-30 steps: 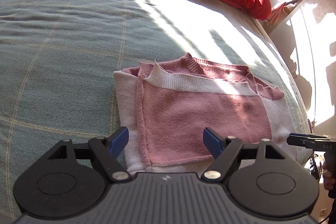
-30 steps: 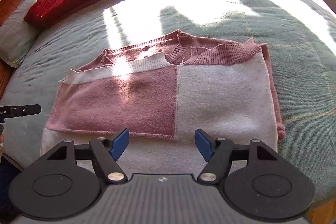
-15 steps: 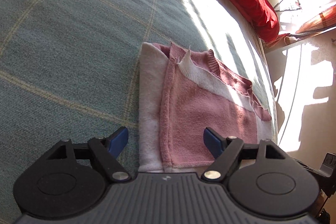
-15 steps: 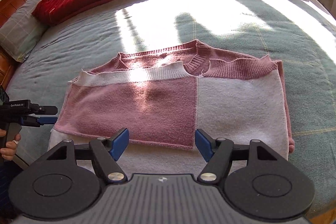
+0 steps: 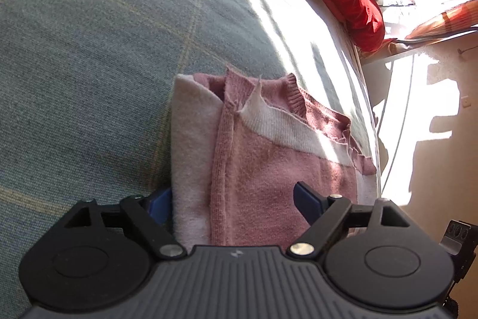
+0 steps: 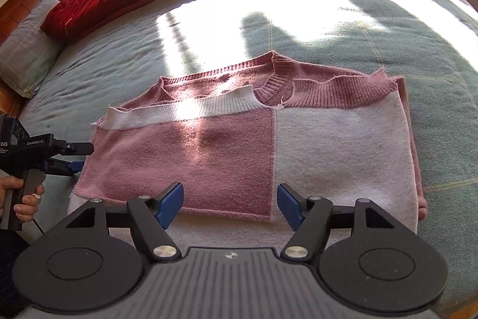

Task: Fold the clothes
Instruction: 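Move the left gripper to the sweater's side edge and close on it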

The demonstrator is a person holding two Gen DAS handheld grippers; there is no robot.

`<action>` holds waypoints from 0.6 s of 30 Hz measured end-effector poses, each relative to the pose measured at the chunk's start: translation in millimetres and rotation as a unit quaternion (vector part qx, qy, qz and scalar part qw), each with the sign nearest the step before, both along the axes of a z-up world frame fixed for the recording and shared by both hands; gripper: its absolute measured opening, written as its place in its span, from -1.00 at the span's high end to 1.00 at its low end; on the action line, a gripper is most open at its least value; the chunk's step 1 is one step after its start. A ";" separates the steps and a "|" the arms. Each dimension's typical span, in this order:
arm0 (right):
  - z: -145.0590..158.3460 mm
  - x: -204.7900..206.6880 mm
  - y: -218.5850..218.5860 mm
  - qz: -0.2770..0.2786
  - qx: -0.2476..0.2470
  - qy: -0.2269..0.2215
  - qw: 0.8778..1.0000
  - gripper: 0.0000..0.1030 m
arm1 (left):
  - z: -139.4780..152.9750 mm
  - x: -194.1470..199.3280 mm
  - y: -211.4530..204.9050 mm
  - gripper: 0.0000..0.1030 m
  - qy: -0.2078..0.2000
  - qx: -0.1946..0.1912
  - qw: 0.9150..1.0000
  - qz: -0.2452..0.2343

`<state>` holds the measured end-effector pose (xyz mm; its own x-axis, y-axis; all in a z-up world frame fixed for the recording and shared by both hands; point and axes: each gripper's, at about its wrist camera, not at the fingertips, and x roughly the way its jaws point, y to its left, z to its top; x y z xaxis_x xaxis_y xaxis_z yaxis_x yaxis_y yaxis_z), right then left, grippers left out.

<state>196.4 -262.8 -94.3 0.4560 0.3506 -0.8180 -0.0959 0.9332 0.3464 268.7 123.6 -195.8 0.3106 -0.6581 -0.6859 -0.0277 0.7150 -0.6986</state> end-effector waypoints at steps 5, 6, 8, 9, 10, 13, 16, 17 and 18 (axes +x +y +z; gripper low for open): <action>4.1 4.1 13.8 0.036 0.036 0.005 0.999 -0.42 | 2.9 4.3 -3.7 -0.63 -0.010 0.011 0.998 -0.054; 5.4 4.6 16.9 0.044 0.043 0.006 0.998 -0.42 | 3.5 2.7 -3.8 -0.64 -0.012 0.012 0.998 -0.064; 8.3 4.2 22.4 0.056 0.051 0.003 0.997 -0.43 | 3.7 -2.3 -1.7 -0.64 -0.006 0.008 0.997 -0.072; 9.5 4.0 25.0 0.061 0.054 0.002 0.997 -0.44 | 3.9 -5.6 -0.2 -0.64 -0.004 0.005 0.997 -0.074; 9.7 3.8 26.9 0.063 0.056 0.001 0.996 -0.46 | 3.9 -8.9 1.0 -0.64 -0.003 0.002 0.997 -0.076; 7.6 4.5 31.3 0.073 0.057 0.004 0.996 -0.47 | 2.5 -15.9 3.1 -0.65 -0.011 -0.003 0.997 -0.082; 5.0 5.4 32.4 0.073 0.056 0.007 0.996 -0.47 | 0.9 -6.1 1.4 -0.65 -0.014 -0.005 0.996 -0.086; 4.6 5.5 32.1 0.072 0.056 0.006 0.996 -0.47 | 0.5 -0.9 0.1 -0.65 -0.014 -0.005 0.996 -0.086; 4.6 5.7 31.3 0.069 0.055 0.005 0.996 -0.47 | 0.3 5.6 -2.2 -0.65 -0.014 -0.005 0.996 -0.087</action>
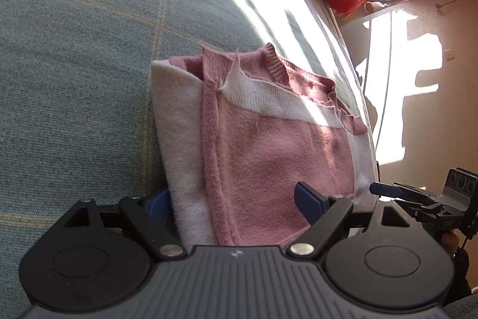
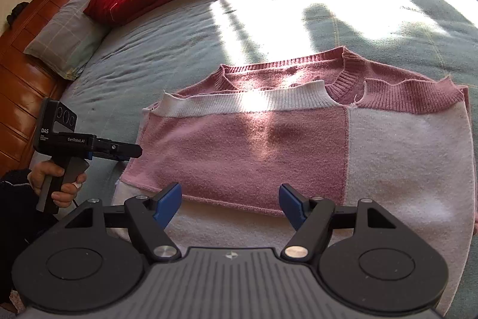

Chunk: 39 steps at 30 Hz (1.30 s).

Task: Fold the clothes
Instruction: 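Move the left gripper to the sweater's side edge and close on it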

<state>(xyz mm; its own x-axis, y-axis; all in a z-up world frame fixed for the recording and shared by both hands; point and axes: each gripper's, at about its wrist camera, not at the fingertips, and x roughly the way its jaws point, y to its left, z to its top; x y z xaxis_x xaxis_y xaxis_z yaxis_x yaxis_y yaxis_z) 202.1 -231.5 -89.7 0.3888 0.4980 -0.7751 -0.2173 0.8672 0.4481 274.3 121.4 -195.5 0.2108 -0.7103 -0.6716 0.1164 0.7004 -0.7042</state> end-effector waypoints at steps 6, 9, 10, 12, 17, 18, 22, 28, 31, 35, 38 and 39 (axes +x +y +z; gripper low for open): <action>1.2 0.9 0.8 -0.001 -0.004 -0.001 1.000 -0.47 | 0.0 19.1 -9.9 -0.70 -0.004 0.000 1.000 -0.021; 1.2 1.1 3.6 0.005 -0.001 0.001 1.000 -0.47 | -0.1 11.3 -7.0 -0.70 -0.002 -0.012 0.999 -0.038; 0.9 1.2 4.8 0.008 -0.001 0.001 1.000 -0.47 | -1.1 7.1 -4.0 -0.70 0.004 -0.021 0.999 -0.043; 0.4 0.4 6.5 0.011 -0.001 0.000 1.000 -0.47 | -3.0 -2.0 2.8 -0.71 0.006 -0.036 0.998 -0.053; -3.5 1.8 8.8 0.010 -0.001 0.004 1.000 -0.47 | -8.6 2.3 5.5 -0.72 0.003 -0.056 0.997 -0.051; -3.7 2.3 9.3 0.009 -0.001 0.005 1.000 -0.47 | -8.7 6.9 3.2 -0.72 0.001 -0.056 0.997 -0.053; -0.8 4.8 12.8 0.012 -0.004 0.001 1.000 -0.47 | -7.4 24.4 -8.7 -0.72 0.002 -0.047 0.997 -0.065; 0.7 7.3 15.6 0.015 0.001 -0.002 1.000 -0.47 | -8.4 19.3 -8.8 -0.72 0.006 -0.057 0.996 -0.067; 0.2 6.4 14.7 0.018 0.005 -0.002 1.000 -0.47 | -10.3 9.5 -5.2 -0.72 0.011 -0.073 0.995 -0.065; -2.4 4.5 10.8 0.011 0.005 0.002 1.000 -0.47 | -12.7 6.4 -4.9 -0.72 0.009 -0.079 0.996 -0.047; -2.3 3.0 8.3 0.005 0.009 0.001 1.000 -0.47 | -10.7 9.1 -9.8 -0.66 0.009 -0.064 0.997 -0.041; -1.3 2.3 8.1 0.006 0.010 -0.001 1.000 -0.47 | -9.5 9.1 -10.7 -0.61 0.008 -0.056 0.997 -0.043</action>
<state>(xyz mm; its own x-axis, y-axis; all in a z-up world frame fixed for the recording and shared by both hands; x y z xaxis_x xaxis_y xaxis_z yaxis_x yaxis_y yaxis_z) 204.4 -223.4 -91.0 0.3840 0.5180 -0.7643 -0.2272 0.8554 0.4656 283.4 110.7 -205.1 0.1357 -0.7959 -0.5900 0.1612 0.6053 -0.7795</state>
